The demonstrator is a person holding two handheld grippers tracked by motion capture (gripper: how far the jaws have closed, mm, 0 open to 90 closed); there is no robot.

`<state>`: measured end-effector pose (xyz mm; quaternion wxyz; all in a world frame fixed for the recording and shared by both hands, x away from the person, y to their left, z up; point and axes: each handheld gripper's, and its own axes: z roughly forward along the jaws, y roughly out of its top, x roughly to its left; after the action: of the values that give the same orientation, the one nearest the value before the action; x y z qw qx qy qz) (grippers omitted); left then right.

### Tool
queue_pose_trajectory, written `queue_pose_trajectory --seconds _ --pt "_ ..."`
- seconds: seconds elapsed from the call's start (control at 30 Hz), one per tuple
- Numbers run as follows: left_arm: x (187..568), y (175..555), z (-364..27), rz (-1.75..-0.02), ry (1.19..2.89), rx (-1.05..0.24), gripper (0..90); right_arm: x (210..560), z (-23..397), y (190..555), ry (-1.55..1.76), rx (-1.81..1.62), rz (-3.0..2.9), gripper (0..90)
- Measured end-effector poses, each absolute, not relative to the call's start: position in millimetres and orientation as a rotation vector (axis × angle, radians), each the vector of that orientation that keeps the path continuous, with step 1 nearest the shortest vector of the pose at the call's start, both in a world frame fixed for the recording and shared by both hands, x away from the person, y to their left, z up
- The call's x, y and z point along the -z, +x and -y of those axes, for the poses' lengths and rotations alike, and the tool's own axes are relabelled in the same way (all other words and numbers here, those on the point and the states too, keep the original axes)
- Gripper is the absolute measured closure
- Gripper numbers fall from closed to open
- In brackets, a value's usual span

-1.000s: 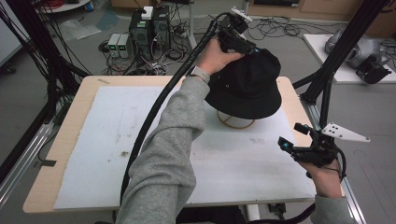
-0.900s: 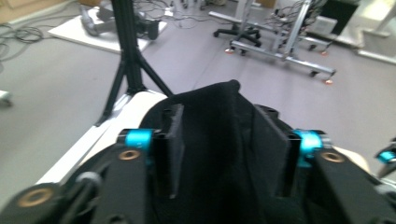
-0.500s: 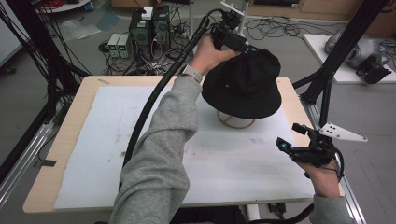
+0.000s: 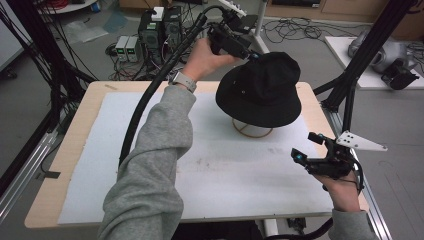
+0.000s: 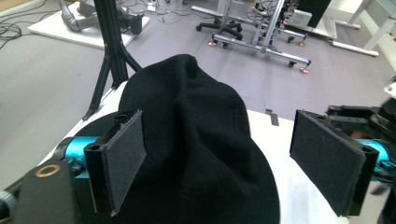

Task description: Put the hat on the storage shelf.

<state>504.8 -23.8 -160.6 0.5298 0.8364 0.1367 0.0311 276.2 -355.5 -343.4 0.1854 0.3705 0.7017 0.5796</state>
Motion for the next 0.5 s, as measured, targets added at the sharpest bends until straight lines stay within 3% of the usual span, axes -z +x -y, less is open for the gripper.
queue_pose_trajectory --seconds 0.23,0.5 --pt "154 485 -2 -0.321 2.031 -0.103 19.9 343 352 277 1.040 -1.634 -1.984 2.1" --pt "148 460 -34 -0.352 1.948 -0.130 11.0 341 347 281 1.021 -1.645 -1.990 2.1"
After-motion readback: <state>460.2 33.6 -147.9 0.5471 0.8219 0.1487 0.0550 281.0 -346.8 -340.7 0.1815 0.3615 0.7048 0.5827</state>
